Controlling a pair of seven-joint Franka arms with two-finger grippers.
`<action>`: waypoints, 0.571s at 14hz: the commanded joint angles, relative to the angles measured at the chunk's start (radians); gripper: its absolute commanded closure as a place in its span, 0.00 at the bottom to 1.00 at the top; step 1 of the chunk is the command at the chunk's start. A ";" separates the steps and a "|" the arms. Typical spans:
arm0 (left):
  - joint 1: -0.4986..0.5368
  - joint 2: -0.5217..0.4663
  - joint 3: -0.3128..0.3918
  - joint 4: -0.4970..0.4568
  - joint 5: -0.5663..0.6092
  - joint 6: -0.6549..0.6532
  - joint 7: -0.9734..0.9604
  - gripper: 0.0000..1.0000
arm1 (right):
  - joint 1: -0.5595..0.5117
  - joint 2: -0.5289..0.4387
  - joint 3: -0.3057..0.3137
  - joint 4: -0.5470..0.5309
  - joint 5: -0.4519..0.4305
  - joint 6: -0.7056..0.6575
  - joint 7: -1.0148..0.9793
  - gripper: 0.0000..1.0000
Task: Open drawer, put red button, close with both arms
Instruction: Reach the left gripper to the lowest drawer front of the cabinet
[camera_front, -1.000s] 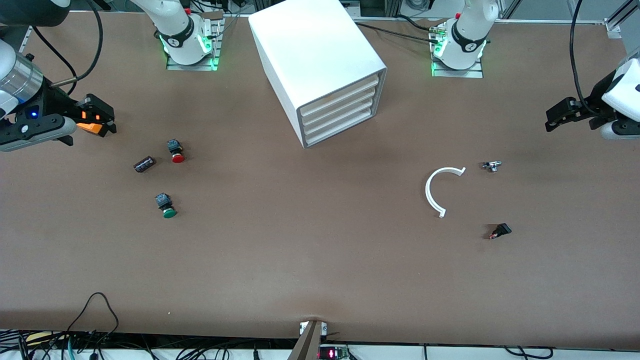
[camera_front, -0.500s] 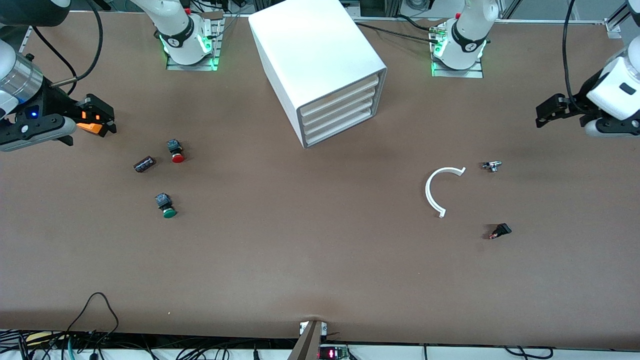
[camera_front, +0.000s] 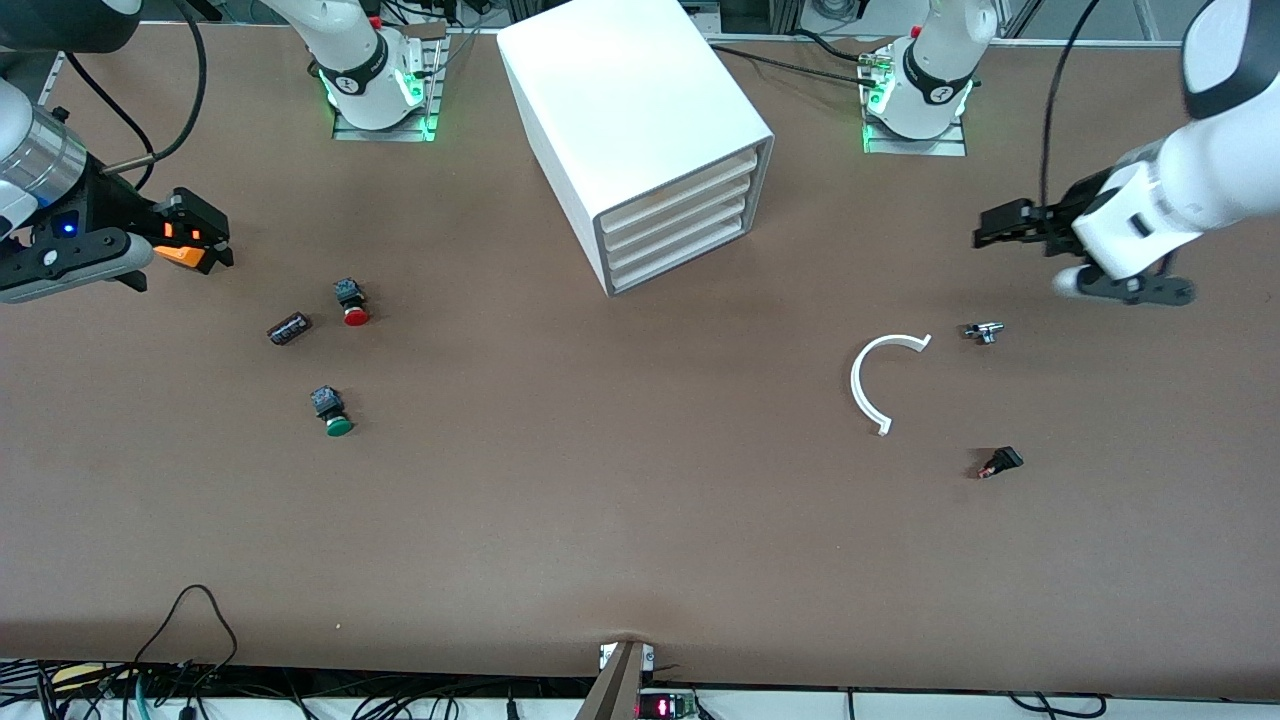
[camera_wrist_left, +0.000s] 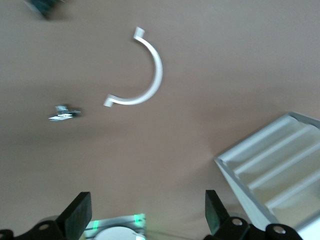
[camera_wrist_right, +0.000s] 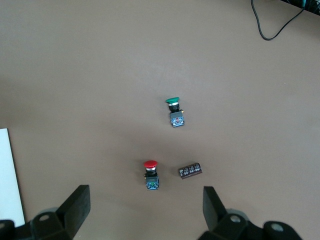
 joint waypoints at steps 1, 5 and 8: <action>0.001 0.080 -0.059 0.019 -0.050 -0.018 0.027 0.00 | -0.001 0.006 0.002 0.018 -0.003 -0.011 0.001 0.00; -0.004 0.202 -0.078 0.024 -0.208 -0.012 0.217 0.01 | -0.001 0.006 0.001 0.018 -0.001 -0.013 0.001 0.00; -0.025 0.300 -0.078 0.021 -0.352 -0.010 0.276 0.01 | -0.002 0.006 0.002 0.018 -0.001 -0.010 0.001 0.00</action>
